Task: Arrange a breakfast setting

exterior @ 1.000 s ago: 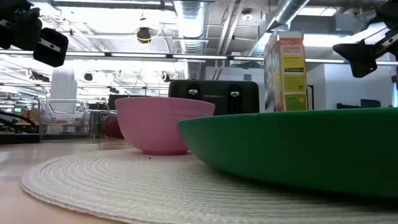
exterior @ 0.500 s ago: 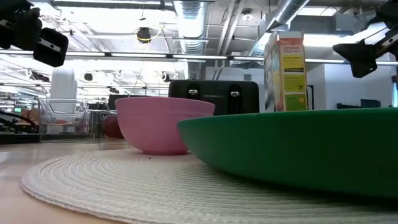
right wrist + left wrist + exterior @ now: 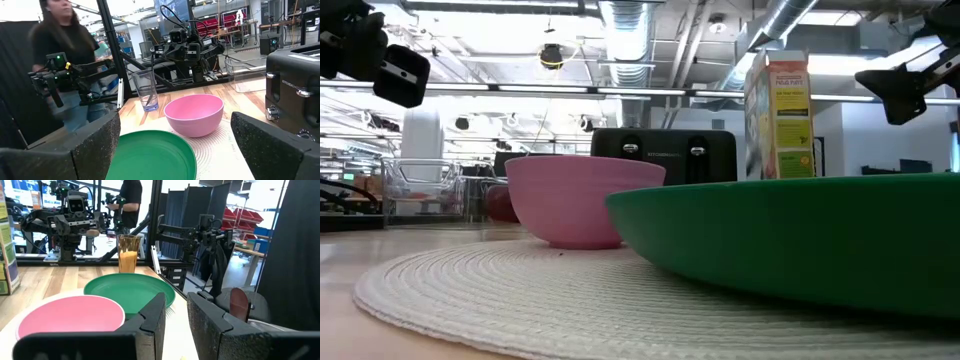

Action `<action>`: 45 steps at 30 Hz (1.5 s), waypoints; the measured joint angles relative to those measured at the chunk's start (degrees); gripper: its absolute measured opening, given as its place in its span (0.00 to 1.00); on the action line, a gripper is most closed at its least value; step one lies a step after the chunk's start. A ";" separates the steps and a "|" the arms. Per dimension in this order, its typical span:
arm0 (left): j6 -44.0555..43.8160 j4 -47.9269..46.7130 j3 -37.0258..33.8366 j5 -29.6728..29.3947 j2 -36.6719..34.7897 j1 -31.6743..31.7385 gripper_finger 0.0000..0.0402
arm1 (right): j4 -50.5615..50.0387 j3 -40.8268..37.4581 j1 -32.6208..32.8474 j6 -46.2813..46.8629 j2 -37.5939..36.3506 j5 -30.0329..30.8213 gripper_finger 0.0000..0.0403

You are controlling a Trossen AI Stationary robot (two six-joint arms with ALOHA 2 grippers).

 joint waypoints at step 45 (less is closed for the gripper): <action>0.17 2.08 0.00 -20.02 0.00 -0.02 0.17 | 0.00 0.02 0.00 -0.01 -0.02 0.00 0.99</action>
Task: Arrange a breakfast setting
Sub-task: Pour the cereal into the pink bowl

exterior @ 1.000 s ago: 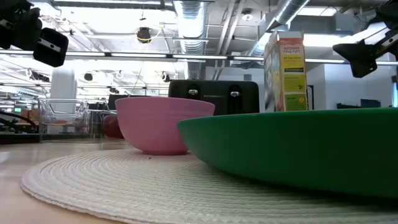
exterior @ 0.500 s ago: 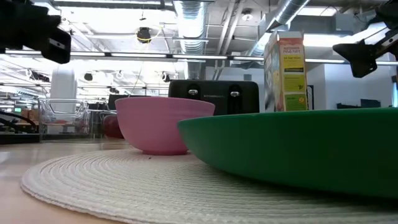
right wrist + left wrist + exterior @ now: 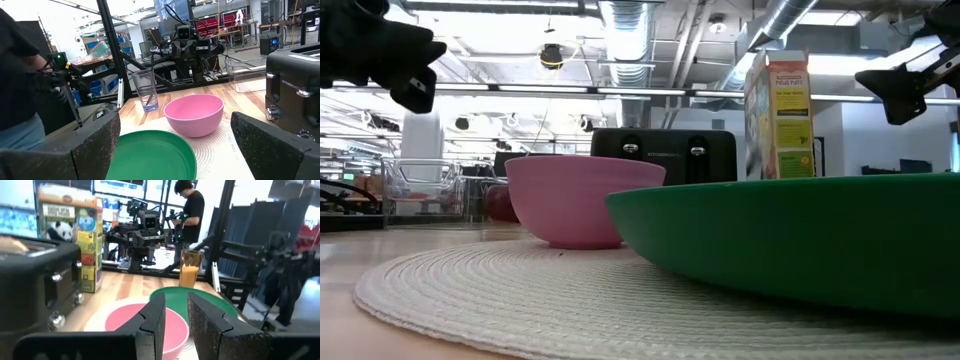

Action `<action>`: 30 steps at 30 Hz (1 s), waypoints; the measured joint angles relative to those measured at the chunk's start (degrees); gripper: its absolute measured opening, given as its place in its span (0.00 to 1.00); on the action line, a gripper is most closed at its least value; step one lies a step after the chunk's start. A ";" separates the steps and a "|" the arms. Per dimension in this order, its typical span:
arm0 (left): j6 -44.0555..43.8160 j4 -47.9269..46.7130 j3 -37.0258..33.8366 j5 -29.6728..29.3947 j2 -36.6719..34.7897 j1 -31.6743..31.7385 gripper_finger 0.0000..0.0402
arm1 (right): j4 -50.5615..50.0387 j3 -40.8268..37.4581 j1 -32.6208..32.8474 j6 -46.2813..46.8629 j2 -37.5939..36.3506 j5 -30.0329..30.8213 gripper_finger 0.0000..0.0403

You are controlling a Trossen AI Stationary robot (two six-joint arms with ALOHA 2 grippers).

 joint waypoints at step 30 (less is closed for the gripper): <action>-15.42 -0.04 -0.02 -16.41 0.00 0.02 0.17 | 3.14 -0.02 -0.07 13.33 0.00 2.95 0.99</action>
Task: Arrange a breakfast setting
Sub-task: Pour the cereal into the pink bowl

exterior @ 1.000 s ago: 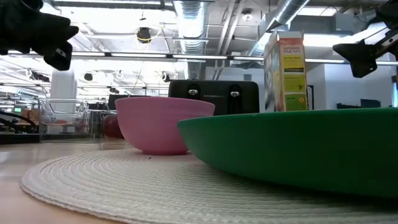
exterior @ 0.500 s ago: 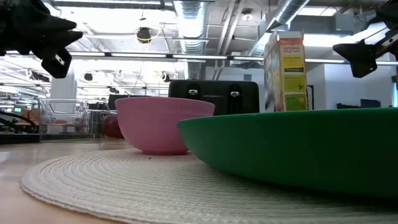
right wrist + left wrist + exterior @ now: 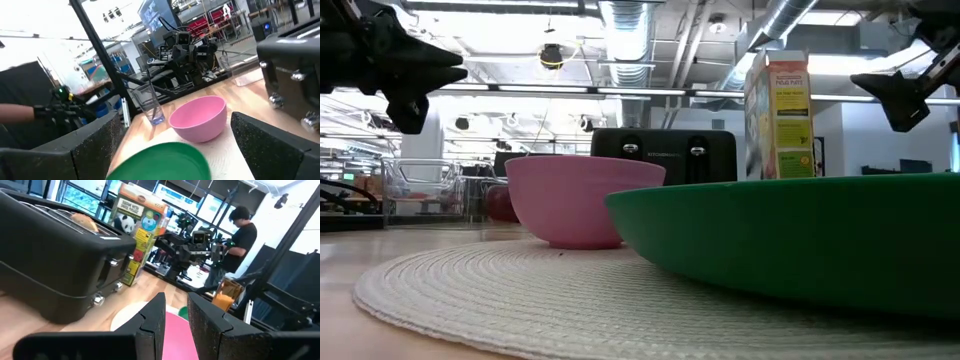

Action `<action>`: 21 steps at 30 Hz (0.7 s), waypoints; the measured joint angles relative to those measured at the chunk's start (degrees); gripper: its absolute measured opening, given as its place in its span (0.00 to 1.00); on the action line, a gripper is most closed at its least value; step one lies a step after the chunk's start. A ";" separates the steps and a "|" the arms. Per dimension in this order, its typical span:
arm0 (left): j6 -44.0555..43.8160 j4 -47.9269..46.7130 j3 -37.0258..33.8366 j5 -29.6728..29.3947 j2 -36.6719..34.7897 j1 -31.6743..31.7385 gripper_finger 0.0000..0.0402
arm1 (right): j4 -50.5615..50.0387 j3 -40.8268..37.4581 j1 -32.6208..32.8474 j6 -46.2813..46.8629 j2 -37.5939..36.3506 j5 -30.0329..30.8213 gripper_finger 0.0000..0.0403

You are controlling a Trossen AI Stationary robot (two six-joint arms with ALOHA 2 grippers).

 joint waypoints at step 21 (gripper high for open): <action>-3.66 -0.21 0.00 -1.54 0.00 0.00 0.17 | 1.93 0.00 0.14 3.11 0.00 -0.13 0.99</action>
